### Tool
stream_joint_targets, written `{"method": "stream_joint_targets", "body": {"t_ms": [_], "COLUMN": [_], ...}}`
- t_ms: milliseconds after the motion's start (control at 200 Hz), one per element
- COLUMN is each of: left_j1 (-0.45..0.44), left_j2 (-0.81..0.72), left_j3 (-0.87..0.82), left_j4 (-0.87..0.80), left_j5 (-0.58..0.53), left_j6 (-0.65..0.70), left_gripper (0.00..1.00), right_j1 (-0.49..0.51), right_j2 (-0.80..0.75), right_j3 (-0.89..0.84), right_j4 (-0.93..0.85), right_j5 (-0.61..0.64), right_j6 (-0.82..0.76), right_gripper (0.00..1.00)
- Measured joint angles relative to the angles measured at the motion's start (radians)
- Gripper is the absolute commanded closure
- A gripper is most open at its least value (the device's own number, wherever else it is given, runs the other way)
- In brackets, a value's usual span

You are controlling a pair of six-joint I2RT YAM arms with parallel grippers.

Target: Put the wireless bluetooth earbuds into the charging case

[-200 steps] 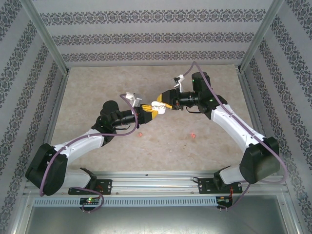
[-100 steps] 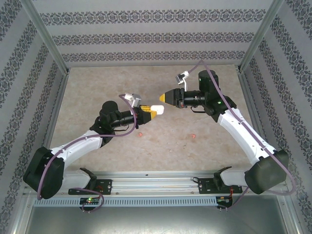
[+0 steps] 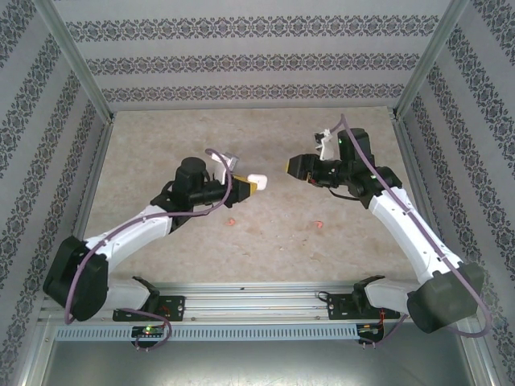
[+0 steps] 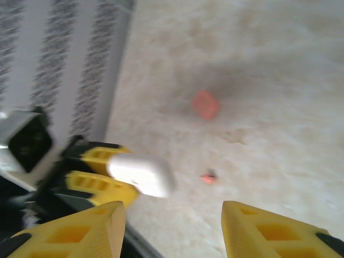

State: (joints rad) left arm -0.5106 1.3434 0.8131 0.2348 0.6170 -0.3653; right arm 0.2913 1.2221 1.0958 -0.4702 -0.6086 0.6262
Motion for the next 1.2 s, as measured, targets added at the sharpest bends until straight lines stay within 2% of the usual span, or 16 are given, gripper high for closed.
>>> {"method": "stream_joint_targets", "body": {"t_ms": [195,624,859,1199], "left_j1": [0.003,0.009,0.009,0.013], "left_j2": [0.186,0.657,0.796,0.807], "left_j3": [0.084,0.331,0.465,0.570], "left_j4": [-0.039,0.034,0.064,-0.089], "left_j5": [-0.056,-0.132,-0.165,-0.245], "left_j6": [0.013,-0.044,-0.063,0.044], "left_gripper": [1.00,0.99,0.83,0.58], "right_j1": [-0.080,-0.082,-0.082,-0.068], "right_j2": [0.000,-0.057,-0.043,-0.021], "right_j3": [-0.111,-0.303,-0.321,-0.321], "right_j4": [-0.048,-0.053,-0.049,-0.050], "right_j5": [0.049,0.066,0.066,0.071], "right_j6": [0.023,0.053,0.056,0.056], "right_gripper": [0.49,0.49,0.49,0.49]}}
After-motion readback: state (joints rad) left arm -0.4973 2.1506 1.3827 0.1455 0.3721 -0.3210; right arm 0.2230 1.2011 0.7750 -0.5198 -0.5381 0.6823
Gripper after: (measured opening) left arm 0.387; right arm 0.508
